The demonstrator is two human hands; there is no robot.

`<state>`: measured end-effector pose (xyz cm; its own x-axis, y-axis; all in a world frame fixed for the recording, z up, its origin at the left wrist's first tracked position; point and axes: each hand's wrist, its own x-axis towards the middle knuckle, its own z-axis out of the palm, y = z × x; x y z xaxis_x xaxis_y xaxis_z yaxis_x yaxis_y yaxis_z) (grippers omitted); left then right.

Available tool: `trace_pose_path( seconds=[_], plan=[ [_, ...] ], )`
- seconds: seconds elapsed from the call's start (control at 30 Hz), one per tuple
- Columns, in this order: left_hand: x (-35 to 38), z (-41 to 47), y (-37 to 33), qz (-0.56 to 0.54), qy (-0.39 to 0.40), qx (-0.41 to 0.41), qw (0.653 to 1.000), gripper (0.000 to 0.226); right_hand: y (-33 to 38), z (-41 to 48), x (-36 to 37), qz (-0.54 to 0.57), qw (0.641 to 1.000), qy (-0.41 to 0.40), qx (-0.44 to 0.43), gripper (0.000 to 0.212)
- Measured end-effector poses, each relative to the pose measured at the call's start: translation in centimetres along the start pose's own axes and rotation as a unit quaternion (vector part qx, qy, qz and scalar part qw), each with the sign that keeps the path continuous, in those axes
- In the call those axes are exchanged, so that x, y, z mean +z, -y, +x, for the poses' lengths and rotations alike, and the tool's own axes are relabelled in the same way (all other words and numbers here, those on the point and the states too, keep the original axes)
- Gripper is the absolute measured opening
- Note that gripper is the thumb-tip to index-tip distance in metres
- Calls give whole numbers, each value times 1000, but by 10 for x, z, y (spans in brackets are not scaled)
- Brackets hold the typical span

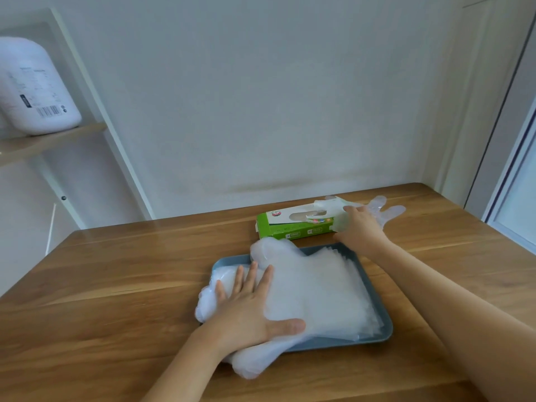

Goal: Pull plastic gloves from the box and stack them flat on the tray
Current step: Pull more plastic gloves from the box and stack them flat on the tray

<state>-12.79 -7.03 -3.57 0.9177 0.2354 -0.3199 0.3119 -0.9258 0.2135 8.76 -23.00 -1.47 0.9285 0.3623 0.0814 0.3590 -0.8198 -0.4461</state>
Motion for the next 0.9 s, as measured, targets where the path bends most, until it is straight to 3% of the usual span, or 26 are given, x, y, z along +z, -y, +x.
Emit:
trace_pose_path(
  seconds=[0.03, 0.13, 0.23, 0.37, 0.47, 0.67, 0.73, 0.9],
  plan=[
    [-1, -1, 0, -1, -1, 1, 1000, 118, 2, 1, -1, -25, 999, -15, 14, 38],
    [0, 0, 1, -22, -6, 3, 1000, 114, 0, 1, -11, -2, 996, -80, 29, 20],
    [-10, -5, -2, -109, -55, 7, 992, 104, 11, -13, -43, 64, 989, -127, -51, 19],
    [-28, -14, -7, -229, -193, 41, 953, 67, 48, -50, -96, 170, 974, -8, -152, 16],
    [-30, -14, 1, -362, -228, 106, 898, 89, 75, -82, -122, 301, 923, 141, -193, 18],
    [-43, -30, 1, -509, -240, 169, 809, 136, 110, -121, -143, 333, 870, 253, -261, 18],
    [-48, -37, 7, -542, -225, 189, 787, 141, 116, -130, -147, 359, 844, 292, -272, 18],
    [-57, -55, 18, -534, -147, 314, 772, 98, 116, -138, -150, 386, 816, 331, -274, 19]
  ],
)
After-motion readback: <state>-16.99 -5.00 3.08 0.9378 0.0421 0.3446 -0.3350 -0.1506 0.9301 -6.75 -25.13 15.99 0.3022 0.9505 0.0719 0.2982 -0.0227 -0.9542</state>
